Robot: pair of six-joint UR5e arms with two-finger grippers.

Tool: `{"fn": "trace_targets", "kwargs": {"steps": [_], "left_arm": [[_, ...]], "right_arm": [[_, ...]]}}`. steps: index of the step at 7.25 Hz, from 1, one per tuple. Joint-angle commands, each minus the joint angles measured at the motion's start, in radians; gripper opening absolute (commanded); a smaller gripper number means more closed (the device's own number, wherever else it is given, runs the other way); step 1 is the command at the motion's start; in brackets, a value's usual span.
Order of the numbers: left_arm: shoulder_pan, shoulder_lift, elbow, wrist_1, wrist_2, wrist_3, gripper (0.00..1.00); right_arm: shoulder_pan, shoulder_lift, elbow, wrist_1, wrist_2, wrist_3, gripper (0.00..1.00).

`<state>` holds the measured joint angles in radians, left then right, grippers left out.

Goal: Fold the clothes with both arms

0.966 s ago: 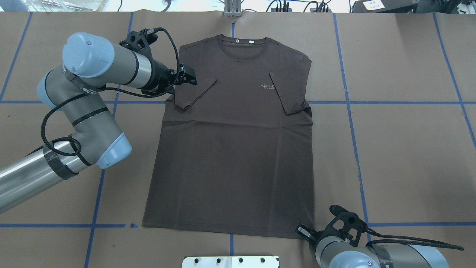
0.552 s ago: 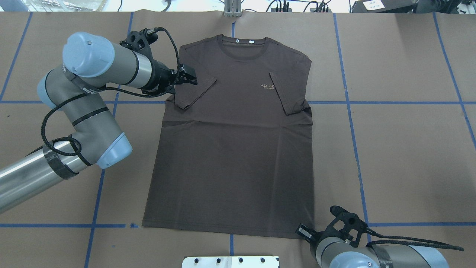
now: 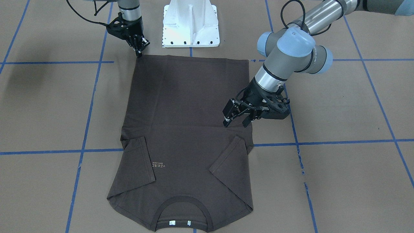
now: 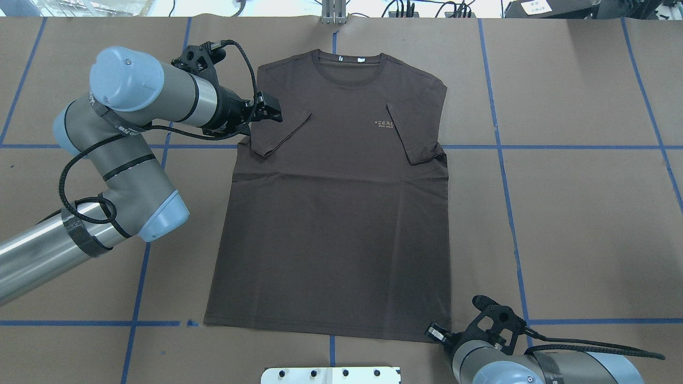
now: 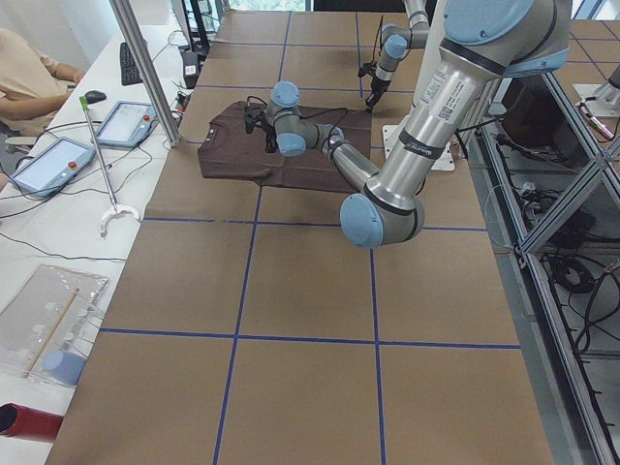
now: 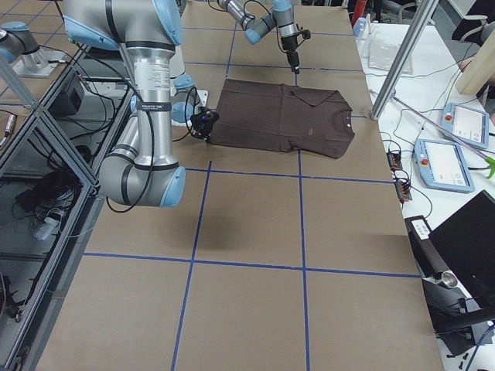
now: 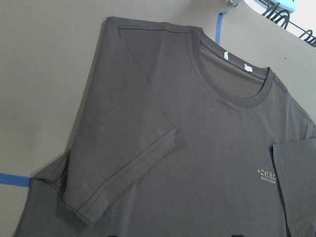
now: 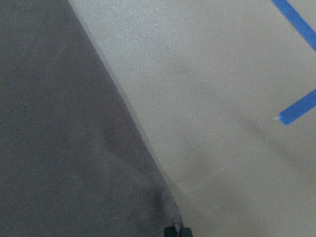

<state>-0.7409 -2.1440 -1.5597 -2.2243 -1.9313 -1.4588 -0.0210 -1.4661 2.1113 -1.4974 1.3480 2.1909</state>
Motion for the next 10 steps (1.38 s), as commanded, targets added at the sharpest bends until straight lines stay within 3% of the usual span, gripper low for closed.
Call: {"fn": "trace_targets", "kwargs": {"steps": [1,3,5,6,7,10], "left_arm": [[0.000,0.004,0.001,0.000,0.000,0.000,0.82],[0.009,0.057,-0.066,0.005,0.039,-0.064,0.82],[0.203,0.276,-0.298,0.021,0.235,-0.171,0.82],[0.321,0.389,-0.432,0.097,0.335,-0.222,0.82],[0.372,0.462,-0.518,0.153,0.365,-0.262,0.81],[0.552,0.504,-0.539,0.309,0.428,-0.399,0.77]], "right_arm": [[0.003,0.004,0.016,0.000,0.000,0.000,0.00],[0.007,-0.005,0.061,0.000,0.003,-0.005,0.00],[0.018,-0.003,0.059,0.000,0.014,-0.007,0.00],[0.018,0.000,0.058,0.000,0.016,-0.007,0.00],[0.018,0.000,0.056,0.000,0.017,-0.007,0.00],[0.018,0.000,0.053,0.000,0.017,-0.007,0.00]]}}
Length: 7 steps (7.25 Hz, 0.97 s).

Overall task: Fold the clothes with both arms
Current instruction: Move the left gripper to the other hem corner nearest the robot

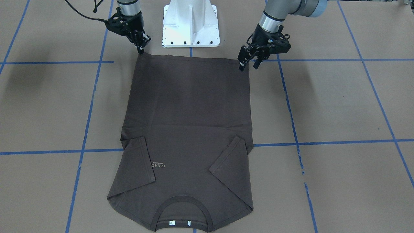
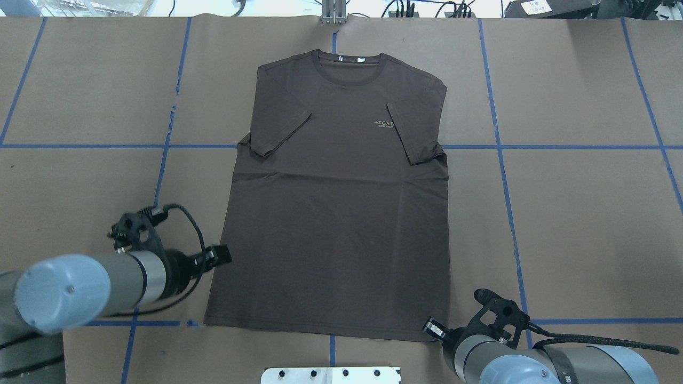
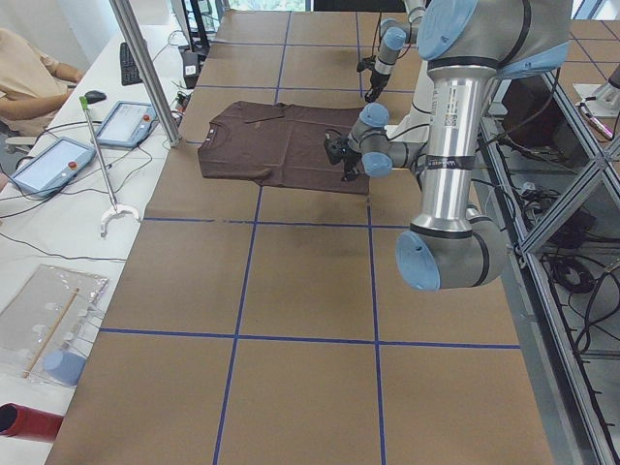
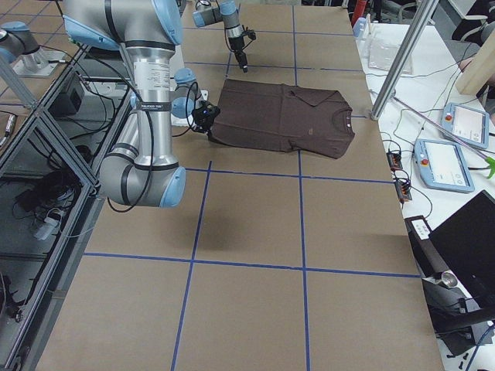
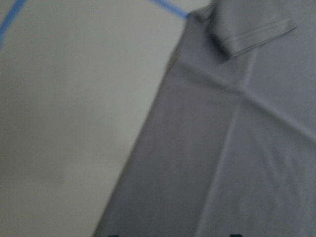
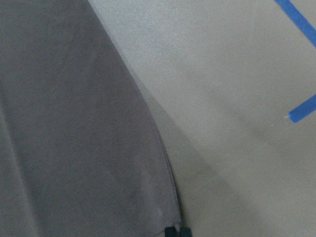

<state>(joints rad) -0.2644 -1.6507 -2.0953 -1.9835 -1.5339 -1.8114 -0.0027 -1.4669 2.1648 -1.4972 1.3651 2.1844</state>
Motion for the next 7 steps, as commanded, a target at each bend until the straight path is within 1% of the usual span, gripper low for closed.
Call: {"fn": "trace_targets", "kwargs": {"steps": [1,3,7], "left_arm": [[0.091,0.012,0.013,0.071,0.047,-0.048,0.74],[0.106,0.005,0.044,0.069,0.047,-0.049,0.72],[0.135,-0.003,0.043,0.071,0.041,-0.055,0.67]], "right_arm": [[0.000,-0.001,0.000,0.000,0.000,0.000,0.00],[0.000,-0.003,-0.002,0.000,0.000,0.000,0.00],[0.000,-0.003,0.000,0.000,-0.001,0.002,0.00]]}}
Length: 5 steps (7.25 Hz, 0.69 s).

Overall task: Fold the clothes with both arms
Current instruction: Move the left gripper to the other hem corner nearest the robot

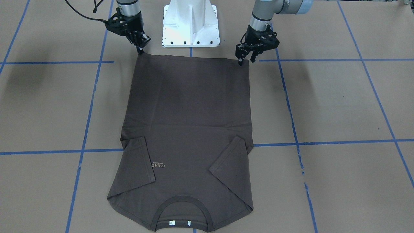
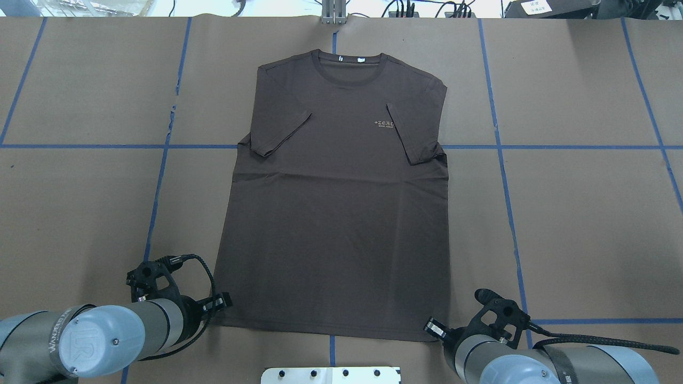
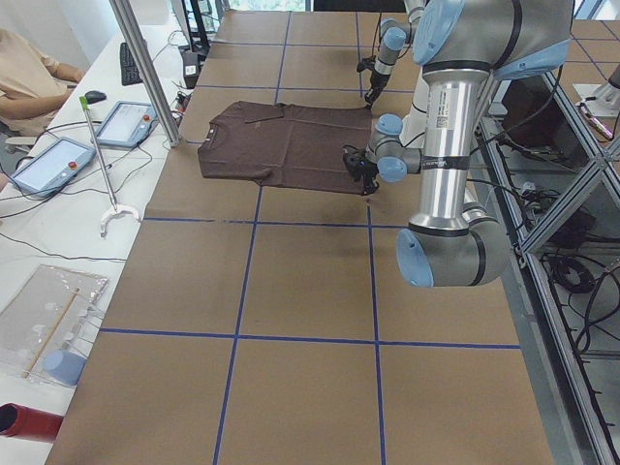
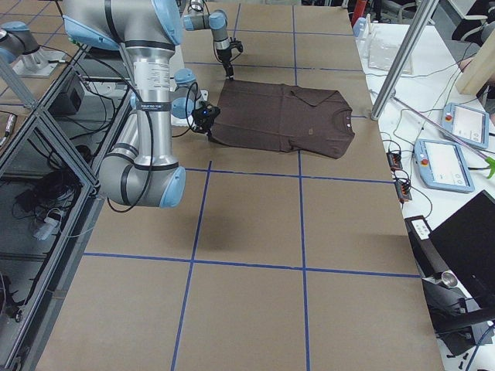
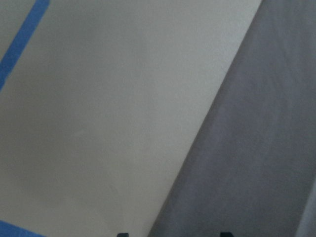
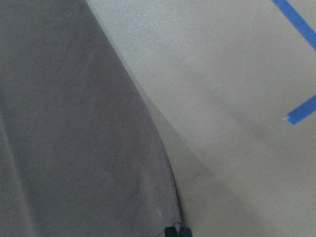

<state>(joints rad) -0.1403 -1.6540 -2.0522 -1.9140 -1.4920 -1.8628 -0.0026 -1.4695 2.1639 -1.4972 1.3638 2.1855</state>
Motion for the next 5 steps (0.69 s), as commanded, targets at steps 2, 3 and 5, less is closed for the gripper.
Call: {"fn": "trace_targets", "kwargs": {"steps": [2,3,5], "left_arm": [[0.016,0.002,0.004,0.001,-0.001,-0.004,0.67],[0.019,0.000,0.024,0.001,-0.002,-0.004,0.65],[0.019,0.000,0.024,0.001,-0.005,-0.006,0.50]], "right_arm": [[0.000,0.000,-0.001,0.000,0.000,0.000,0.00],[0.000,0.000,-0.001,0.000,0.000,0.000,0.00],[0.000,0.000,-0.001,0.000,0.000,0.000,0.00]]}}
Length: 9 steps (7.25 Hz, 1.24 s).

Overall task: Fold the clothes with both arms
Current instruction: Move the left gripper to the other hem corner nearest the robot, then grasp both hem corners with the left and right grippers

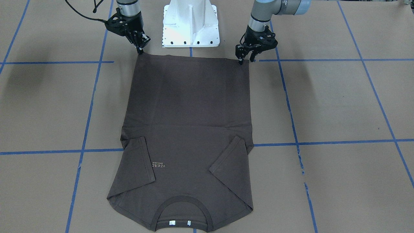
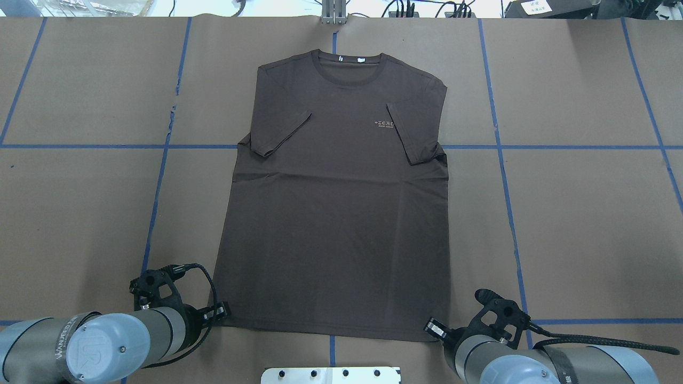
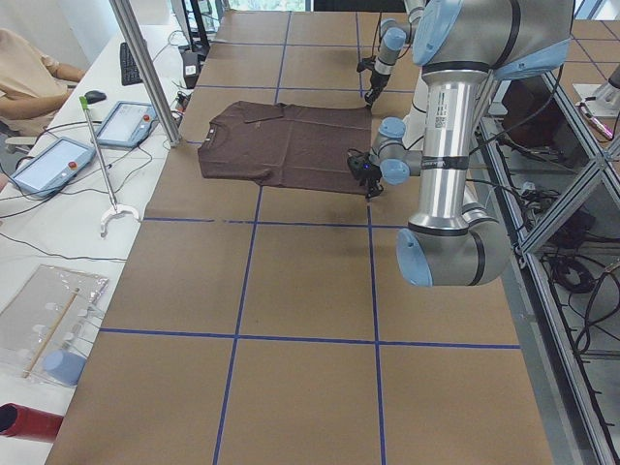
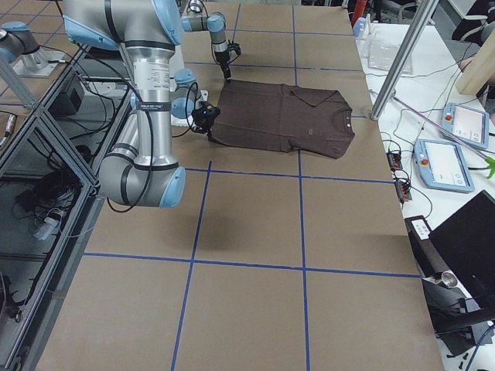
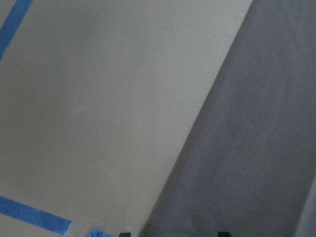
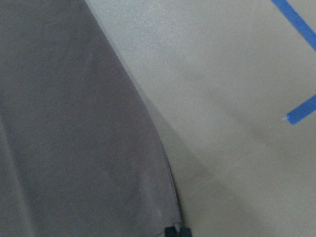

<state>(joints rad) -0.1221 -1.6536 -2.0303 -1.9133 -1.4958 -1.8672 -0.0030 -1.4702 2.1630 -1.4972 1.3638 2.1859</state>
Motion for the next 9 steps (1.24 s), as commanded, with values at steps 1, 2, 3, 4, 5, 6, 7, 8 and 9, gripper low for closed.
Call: {"fn": "trace_targets", "kwargs": {"steps": [1,2,3,4,5,6,7,8,9], "left_arm": [[0.001,0.000,-0.008,0.000,-0.003,-0.015,0.00],[0.001,-0.003,-0.013,0.000,-0.017,-0.015,0.00],[0.001,-0.012,-0.008,0.000,-0.035,-0.015,0.00],[0.002,-0.015,-0.010,0.000,-0.037,-0.015,0.00],[0.001,-0.018,-0.016,0.000,-0.037,-0.015,0.00],[0.001,-0.014,-0.060,0.002,-0.035,-0.018,0.00],[0.025,-0.005,-0.118,0.003,-0.032,-0.036,0.00],[0.104,-0.005,-0.163,0.032,-0.028,-0.115,0.00],[0.130,-0.003,-0.224,0.058,-0.027,-0.124,0.00]], "right_arm": [[0.000,-0.001,-0.002,0.000,0.000,0.000,0.00],[0.000,-0.001,-0.002,0.000,0.000,0.000,0.00],[0.000,-0.001,-0.003,0.000,0.000,0.000,0.00],[-0.002,-0.001,-0.005,0.000,0.000,0.002,0.00],[0.000,-0.001,-0.003,0.000,0.000,0.002,0.00],[0.001,-0.001,0.001,0.002,0.001,-0.002,0.00],[0.002,-0.025,0.015,0.003,0.006,-0.008,0.00],[-0.014,-0.068,0.071,0.005,0.020,-0.017,0.00],[-0.040,-0.126,0.142,0.003,0.020,-0.035,0.00]]}}
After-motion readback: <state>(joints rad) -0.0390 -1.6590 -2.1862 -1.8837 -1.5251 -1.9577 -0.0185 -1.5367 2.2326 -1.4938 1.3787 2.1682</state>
